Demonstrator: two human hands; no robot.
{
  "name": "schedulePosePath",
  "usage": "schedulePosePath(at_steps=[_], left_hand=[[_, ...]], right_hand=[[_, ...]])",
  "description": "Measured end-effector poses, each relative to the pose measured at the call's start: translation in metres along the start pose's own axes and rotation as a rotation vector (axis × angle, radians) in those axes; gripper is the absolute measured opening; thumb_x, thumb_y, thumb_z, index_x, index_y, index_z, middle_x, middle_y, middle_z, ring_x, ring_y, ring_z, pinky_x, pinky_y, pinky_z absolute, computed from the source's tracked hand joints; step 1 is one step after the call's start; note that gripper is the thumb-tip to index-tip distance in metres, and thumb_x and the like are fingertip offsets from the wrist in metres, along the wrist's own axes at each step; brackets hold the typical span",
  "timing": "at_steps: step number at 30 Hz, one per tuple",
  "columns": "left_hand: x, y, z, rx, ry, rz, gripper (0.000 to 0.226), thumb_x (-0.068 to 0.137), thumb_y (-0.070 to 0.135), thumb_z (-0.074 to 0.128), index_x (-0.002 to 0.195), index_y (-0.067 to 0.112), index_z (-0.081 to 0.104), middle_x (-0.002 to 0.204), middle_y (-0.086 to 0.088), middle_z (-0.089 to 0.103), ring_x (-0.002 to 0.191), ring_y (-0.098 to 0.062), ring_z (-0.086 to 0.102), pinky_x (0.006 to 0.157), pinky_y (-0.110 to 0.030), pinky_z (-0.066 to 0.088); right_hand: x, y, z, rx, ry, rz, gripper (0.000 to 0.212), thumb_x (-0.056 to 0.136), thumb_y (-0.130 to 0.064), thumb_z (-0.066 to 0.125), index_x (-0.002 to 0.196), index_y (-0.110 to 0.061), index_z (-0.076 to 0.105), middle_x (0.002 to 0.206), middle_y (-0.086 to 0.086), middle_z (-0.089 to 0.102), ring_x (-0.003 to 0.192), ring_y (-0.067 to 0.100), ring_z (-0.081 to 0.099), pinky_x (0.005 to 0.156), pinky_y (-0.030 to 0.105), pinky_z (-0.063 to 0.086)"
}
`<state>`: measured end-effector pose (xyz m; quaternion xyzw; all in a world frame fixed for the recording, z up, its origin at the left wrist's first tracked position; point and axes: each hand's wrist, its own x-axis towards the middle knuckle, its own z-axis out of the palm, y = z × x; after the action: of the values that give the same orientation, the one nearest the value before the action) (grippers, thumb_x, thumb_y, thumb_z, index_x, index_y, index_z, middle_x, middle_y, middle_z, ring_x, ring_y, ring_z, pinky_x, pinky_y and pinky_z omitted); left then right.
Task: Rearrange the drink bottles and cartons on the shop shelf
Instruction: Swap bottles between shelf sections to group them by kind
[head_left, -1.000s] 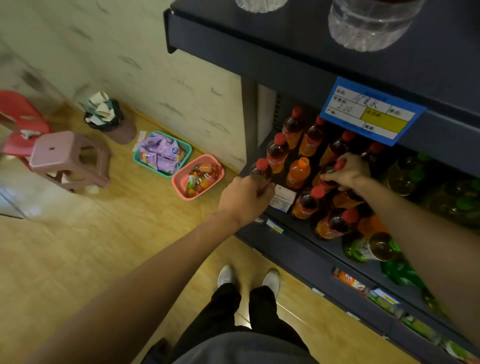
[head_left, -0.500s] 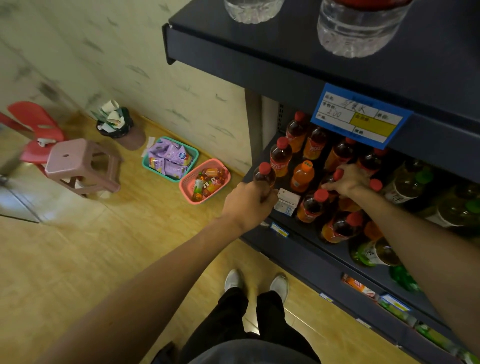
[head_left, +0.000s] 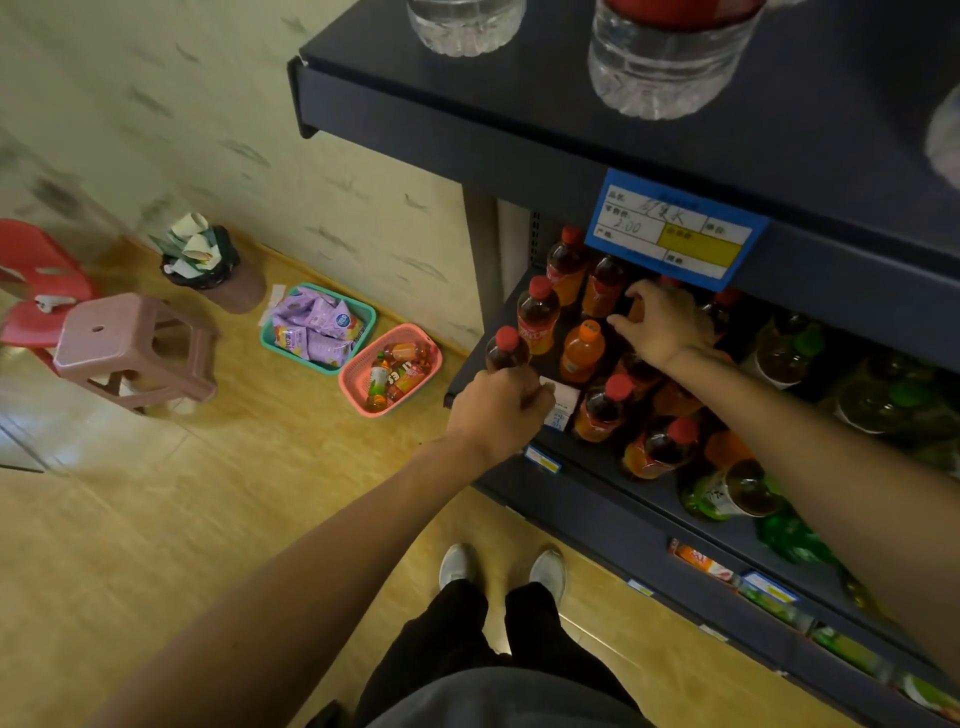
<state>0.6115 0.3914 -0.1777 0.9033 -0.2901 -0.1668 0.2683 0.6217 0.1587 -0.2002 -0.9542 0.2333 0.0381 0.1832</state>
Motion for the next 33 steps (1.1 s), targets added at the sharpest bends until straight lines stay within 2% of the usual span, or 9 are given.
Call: schedulePosePath(at_steps=[2, 5, 10, 14, 18, 21, 27, 30, 33], left_hand=[[0.003, 0.003, -0.002, -0.013, 0.017, 0.024, 0.039, 0.097, 0.034, 0.045, 0.060, 0.031, 0.037, 0.057, 0.010, 0.043, 0.050, -0.007, 0.044, 0.050, -0.022, 0.031], [0.005, 0.000, -0.006, -0.026, 0.066, 0.049, 0.040, 0.097, 0.035, 0.045, 0.059, 0.030, 0.036, 0.057, 0.010, 0.043, 0.049, -0.006, 0.044, 0.051, -0.023, 0.031], [-0.004, -0.013, -0.016, -0.049, 0.135, 0.041, 0.036, 0.097, 0.032, 0.048, 0.063, 0.021, 0.045, 0.054, 0.011, 0.042, 0.046, -0.006, 0.042, 0.048, -0.025, 0.033], [-0.010, -0.027, -0.023, -0.062, 0.168, -0.005, 0.038, 0.096, 0.028, 0.050, 0.059, 0.024, 0.039, 0.052, 0.010, 0.039, 0.046, -0.010, 0.041, 0.049, -0.031, 0.040], [-0.017, -0.035, -0.029, -0.061, 0.179, -0.033, 0.043, 0.095, 0.027, 0.052, 0.056, 0.030, 0.034, 0.052, 0.011, 0.040, 0.047, -0.004, 0.043, 0.048, -0.025, 0.034], [-0.019, -0.037, -0.032, -0.058, 0.169, -0.065, 0.042, 0.096, 0.029, 0.051, 0.057, 0.031, 0.036, 0.052, 0.011, 0.043, 0.046, -0.002, 0.045, 0.047, -0.019, 0.032], [-0.023, -0.038, -0.031, -0.038, 0.169, -0.073, 0.043, 0.096, 0.031, 0.051, 0.057, 0.030, 0.033, 0.051, 0.010, 0.041, 0.047, -0.004, 0.044, 0.048, -0.024, 0.036], [-0.023, -0.038, -0.029, -0.038, 0.182, -0.064, 0.045, 0.095, 0.028, 0.053, 0.056, 0.032, 0.030, 0.051, 0.012, 0.037, 0.046, -0.002, 0.040, 0.048, -0.022, 0.030], [-0.023, -0.037, -0.028, -0.044, 0.180, -0.067, 0.044, 0.095, 0.028, 0.053, 0.057, 0.032, 0.032, 0.051, 0.012, 0.039, 0.047, -0.003, 0.042, 0.048, -0.025, 0.034]], right_hand=[[0.001, -0.010, -0.001, 0.029, -0.005, -0.060, 0.045, 0.091, -0.037, 0.059, 0.129, -0.014, 0.050, 0.123, 0.008, 0.056, 0.114, 0.026, 0.053, 0.084, 0.033, 0.042], [0.006, -0.016, 0.006, -0.034, -0.054, -0.110, 0.035, 0.090, -0.037, 0.060, 0.115, -0.014, 0.056, 0.110, 0.007, 0.060, 0.100, 0.023, 0.057, 0.072, 0.030, 0.042], [0.021, -0.018, 0.029, -0.183, -0.163, -0.103, 0.039, 0.088, -0.040, 0.061, 0.123, -0.022, 0.055, 0.119, 0.008, 0.058, 0.107, 0.028, 0.056, 0.080, 0.039, 0.051], [0.029, -0.013, 0.054, -0.252, -0.168, -0.105, 0.040, 0.085, -0.038, 0.065, 0.121, -0.024, 0.054, 0.115, 0.011, 0.058, 0.104, 0.030, 0.057, 0.081, 0.043, 0.051], [0.037, -0.010, 0.074, -0.284, -0.211, -0.139, 0.049, 0.084, -0.031, 0.066, 0.128, -0.022, 0.048, 0.119, 0.013, 0.058, 0.103, 0.032, 0.059, 0.084, 0.044, 0.051], [0.042, -0.008, 0.080, -0.324, -0.180, -0.163, 0.051, 0.084, -0.026, 0.065, 0.131, -0.022, 0.045, 0.119, 0.014, 0.057, 0.102, 0.034, 0.059, 0.081, 0.043, 0.053], [0.052, -0.003, 0.093, -0.381, -0.217, -0.120, 0.061, 0.085, -0.015, 0.061, 0.140, -0.025, 0.035, 0.129, 0.016, 0.050, 0.108, 0.036, 0.057, 0.084, 0.042, 0.051], [0.055, -0.004, 0.098, -0.362, -0.195, -0.111, 0.058, 0.085, -0.011, 0.058, 0.138, -0.021, 0.036, 0.130, 0.017, 0.049, 0.111, 0.037, 0.055, 0.086, 0.042, 0.050], [0.057, -0.004, 0.095, -0.299, -0.177, -0.112, 0.046, 0.085, -0.010, 0.055, 0.129, -0.019, 0.043, 0.122, 0.017, 0.053, 0.107, 0.037, 0.056, 0.084, 0.043, 0.051]])
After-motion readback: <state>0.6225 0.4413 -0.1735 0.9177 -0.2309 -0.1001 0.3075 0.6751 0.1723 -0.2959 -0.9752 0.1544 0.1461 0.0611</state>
